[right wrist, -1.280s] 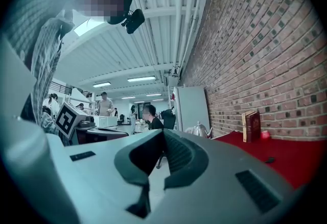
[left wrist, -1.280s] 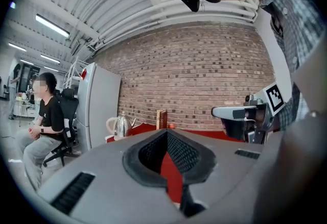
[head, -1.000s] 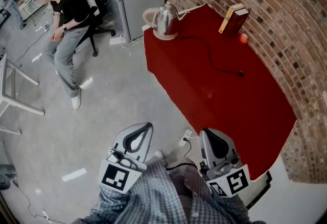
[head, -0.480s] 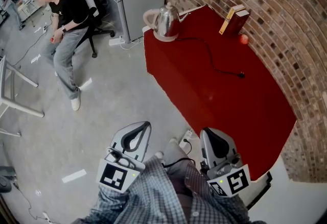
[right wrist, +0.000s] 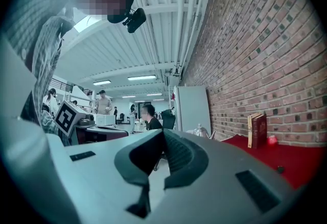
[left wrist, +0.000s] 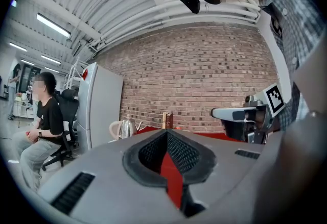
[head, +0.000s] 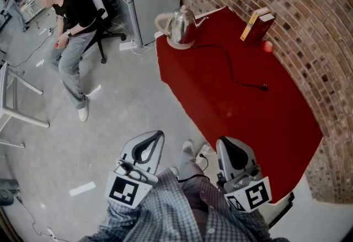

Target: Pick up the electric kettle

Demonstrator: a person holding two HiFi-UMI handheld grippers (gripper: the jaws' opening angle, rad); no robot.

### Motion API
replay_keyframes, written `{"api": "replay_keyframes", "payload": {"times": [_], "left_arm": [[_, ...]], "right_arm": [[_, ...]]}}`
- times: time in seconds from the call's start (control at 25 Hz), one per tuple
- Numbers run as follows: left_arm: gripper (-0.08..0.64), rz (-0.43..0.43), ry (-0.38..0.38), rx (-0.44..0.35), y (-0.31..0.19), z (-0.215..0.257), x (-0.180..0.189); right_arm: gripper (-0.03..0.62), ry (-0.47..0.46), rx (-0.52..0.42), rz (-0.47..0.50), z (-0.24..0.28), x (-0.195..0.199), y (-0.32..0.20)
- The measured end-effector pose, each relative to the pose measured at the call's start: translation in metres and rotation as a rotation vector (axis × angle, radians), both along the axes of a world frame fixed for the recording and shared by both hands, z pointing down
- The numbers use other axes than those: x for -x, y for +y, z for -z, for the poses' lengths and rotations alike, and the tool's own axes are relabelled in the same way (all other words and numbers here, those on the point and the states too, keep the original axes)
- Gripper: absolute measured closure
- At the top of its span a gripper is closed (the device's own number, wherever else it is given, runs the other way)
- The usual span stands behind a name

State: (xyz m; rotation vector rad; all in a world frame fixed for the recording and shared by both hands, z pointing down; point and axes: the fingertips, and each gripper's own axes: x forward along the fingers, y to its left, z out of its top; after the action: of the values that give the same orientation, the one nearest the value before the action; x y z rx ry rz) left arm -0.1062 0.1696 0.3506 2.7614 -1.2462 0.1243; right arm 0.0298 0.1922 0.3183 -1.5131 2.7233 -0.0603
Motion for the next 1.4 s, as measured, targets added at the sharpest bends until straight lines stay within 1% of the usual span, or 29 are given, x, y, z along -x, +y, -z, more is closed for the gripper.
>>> {"api": "replay_keyframes", "payload": {"times": [0.2,0.44,0.76,1.0,1.4], "left_arm": [[0.552,-0.008,-0.013,0.001,-0.023,-0.002,-0.013],[0.552,0.018,-0.009,0.005,-0.058,0.003,-0.023],[0.552,0.056,-0.009,-0.012,-0.098,0.013,-0.039],[0.554,0.076,-0.012,-0.041,-0.121,0.02,-0.051],[0.552,0.085,0.003,-0.068,-0.156,0.02,-0.078]], "right_arm": [[0.584,-0.003,0.005,0.019,-0.005,-0.006,-0.031],[0.584,-0.002,0.004,0.055,-0.002,-0.011,-0.07],[0.584,-0.003,-0.012,0.09,0.006,-0.028,-0.113],[0.584,0.001,-0.034,0.123,0.011,-0.038,-0.139],[0.584,0.023,-0.051,0.138,0.006,-0.063,-0.17]]}}
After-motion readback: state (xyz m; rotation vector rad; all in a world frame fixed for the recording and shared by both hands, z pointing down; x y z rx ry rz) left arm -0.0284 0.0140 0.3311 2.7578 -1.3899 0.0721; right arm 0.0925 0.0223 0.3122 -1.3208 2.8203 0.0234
